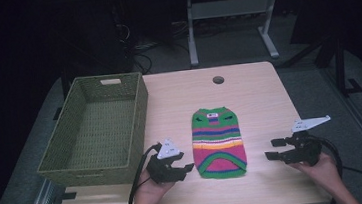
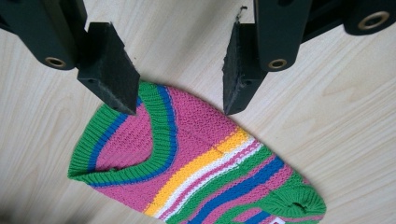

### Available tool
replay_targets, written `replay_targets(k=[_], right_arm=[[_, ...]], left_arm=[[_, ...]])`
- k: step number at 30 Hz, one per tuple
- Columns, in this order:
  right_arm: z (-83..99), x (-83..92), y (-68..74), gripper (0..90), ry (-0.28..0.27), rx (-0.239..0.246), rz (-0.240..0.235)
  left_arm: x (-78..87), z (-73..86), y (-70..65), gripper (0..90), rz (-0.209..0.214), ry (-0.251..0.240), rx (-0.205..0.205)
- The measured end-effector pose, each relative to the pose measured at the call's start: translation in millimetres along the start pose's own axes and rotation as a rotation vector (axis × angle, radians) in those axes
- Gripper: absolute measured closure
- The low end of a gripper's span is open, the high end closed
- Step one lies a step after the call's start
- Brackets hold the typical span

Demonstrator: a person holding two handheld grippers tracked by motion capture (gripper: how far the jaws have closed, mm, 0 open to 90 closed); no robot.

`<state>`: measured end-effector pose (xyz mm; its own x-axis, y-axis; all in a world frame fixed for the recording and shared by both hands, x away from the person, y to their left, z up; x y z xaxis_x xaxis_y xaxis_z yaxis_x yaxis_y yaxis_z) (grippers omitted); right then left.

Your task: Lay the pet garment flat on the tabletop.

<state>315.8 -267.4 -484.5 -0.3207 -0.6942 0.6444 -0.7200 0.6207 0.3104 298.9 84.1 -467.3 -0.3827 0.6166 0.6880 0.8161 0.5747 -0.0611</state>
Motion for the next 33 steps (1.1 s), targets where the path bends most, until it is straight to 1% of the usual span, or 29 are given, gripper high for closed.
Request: replay_targets(k=[1,3,5,7,9,11,13,15,18,20,23,27,30,31,32,33], right_arm=[[1.5,0.3,-0.1,31.1,-0.002,0.005,0.000],[4.3,0.9,-0.3,31.0,0.003,0.001,0.007],[7.6,2.0,-0.1,31.0,0.001,-0.003,0.013],[10.6,3.4,0.2,31.1,0.001,-0.007,0.017],[13.2,5.7,1.1,31.2,-0.004,-0.009,0.022],[14.6,7.1,0.9,31.2,-0.014,-0.005,0.024],[19.1,10.3,0.8,30.8,-0.019,-0.020,0.024],[20.2,11.0,0.4,30.5,-0.021,-0.021,0.024],[24.6,15.1,0.3,29.8,-0.024,-0.029,0.036],[26.1,17.4,1.0,29.7,-0.037,-0.036,0.036],[28.9,19.1,1.1,29.5,-0.032,-0.035,0.043],[32.3,21.5,2.7,29.4,-0.040,-0.034,0.047],[35.8,25.4,4.2,29.0,-0.053,-0.034,0.056],[37.8,26.7,5.1,28.8,-0.046,-0.032,0.072],[39.9,28.0,6.6,28.8,-0.050,-0.021,0.084],[41.1,28.6,7.6,28.8,-0.054,-0.022,0.084]], left_arm=[[0.0,0.1,-0.5,45.3,-0.001,-0.003,0.004],[1.1,1.8,-1.0,44.8,-0.004,0.002,-0.003],[2.0,3.6,-2.0,44.3,-0.006,0.001,-0.001],[2.6,5.6,-3.0,42.6,-0.008,-0.003,0.007],[3.3,7.0,-4.9,41.3,0.006,-0.016,0.030],[3.4,7.4,-5.3,40.4,0.005,-0.015,0.027],[3.1,9.6,-6.7,39.4,-0.011,-0.006,0.010],[2.8,10.9,-6.8,38.5,-0.012,-0.004,0.012],[4.0,15.2,-7.3,37.6,-0.011,-0.008,0.026],[5.0,17.4,-8.4,36.9,-0.012,-0.012,0.033],[7.0,20.3,-9.9,35.9,-0.012,-0.008,0.028],[9.5,22.0,-12.2,34.9,-0.013,-0.014,0.030],[10.9,22.8,-15.0,34.9,0.002,-0.033,0.047],[11.4,22.7,-16.7,34.9,0.015,-0.044,0.062],[11.7,22.7,-17.2,34.9,0.015,-0.050,0.065],[12.4,22.6,-17.6,34.9,0.015,-0.058,0.067]])
Point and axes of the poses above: each handheld gripper's, and its own axes: x roughly backward along the jaws, z roughly out of its underside, y roughly to its left, the point moved 6 cm from there along -x, roughly forward along the jaws, and after that the axes turned 2 degrees about y, right-handed, at the moved point
